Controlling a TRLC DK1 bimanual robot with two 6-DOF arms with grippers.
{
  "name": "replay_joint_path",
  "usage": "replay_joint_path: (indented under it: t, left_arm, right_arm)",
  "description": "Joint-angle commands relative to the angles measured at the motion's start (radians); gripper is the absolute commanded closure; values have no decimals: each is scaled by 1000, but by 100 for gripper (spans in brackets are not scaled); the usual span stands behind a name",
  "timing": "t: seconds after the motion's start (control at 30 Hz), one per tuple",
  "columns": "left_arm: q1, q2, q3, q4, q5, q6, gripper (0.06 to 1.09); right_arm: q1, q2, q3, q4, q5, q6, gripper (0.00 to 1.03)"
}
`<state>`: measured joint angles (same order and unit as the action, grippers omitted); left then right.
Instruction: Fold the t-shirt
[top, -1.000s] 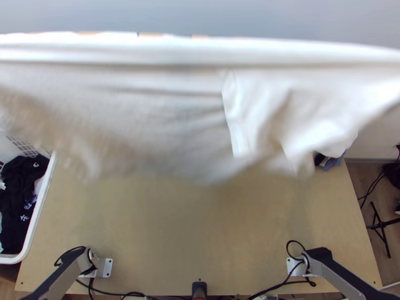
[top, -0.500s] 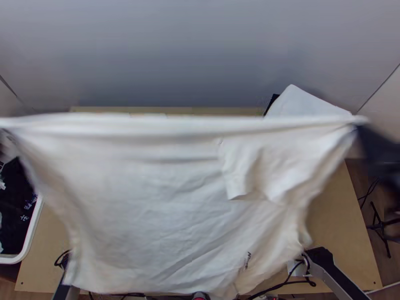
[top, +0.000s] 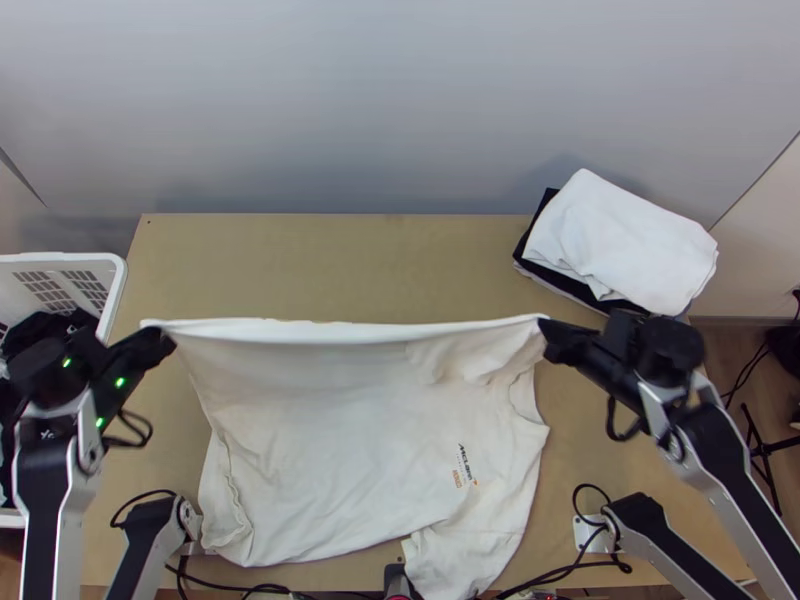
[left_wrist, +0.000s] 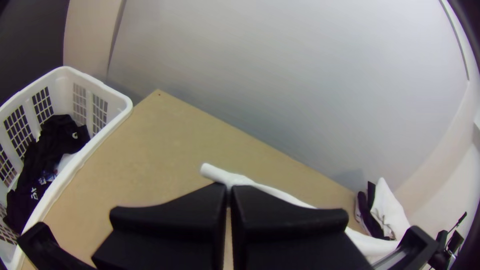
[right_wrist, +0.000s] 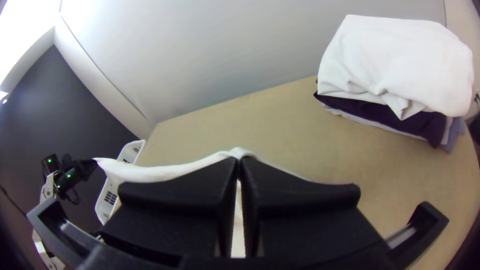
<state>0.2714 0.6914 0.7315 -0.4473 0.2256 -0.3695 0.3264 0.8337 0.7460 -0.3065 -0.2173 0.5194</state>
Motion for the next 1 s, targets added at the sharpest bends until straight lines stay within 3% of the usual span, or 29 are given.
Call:
replay_joint_path:
  t: [0.0,0.23,0.47,0.6,0.87,0.97]
  left_arm:
    - [-35,319,-23,271,-31,-19,105]
    - [-58,623,336,285,-94,-46,105]
    - [-83,596,779,268,-249,-51,105]
    - [-81,531,953,268,-315,-46,105]
    - [-60,318,985,190,-335,-39,105]
    - [-60,209,905,188,-335,-40,105]
  right_arm:
    - [-36,223,-2,193,-1,-10,100]
    - [-110,470,355,230,22,-50,100]
    - [-141,524,776,199,85,-56,100]
    - [-164,501,1006,73,90,-45,100]
    - [-296,260,1099,-123,76,-93,100]
    - [-328,153,1092,-210,70,-173,100]
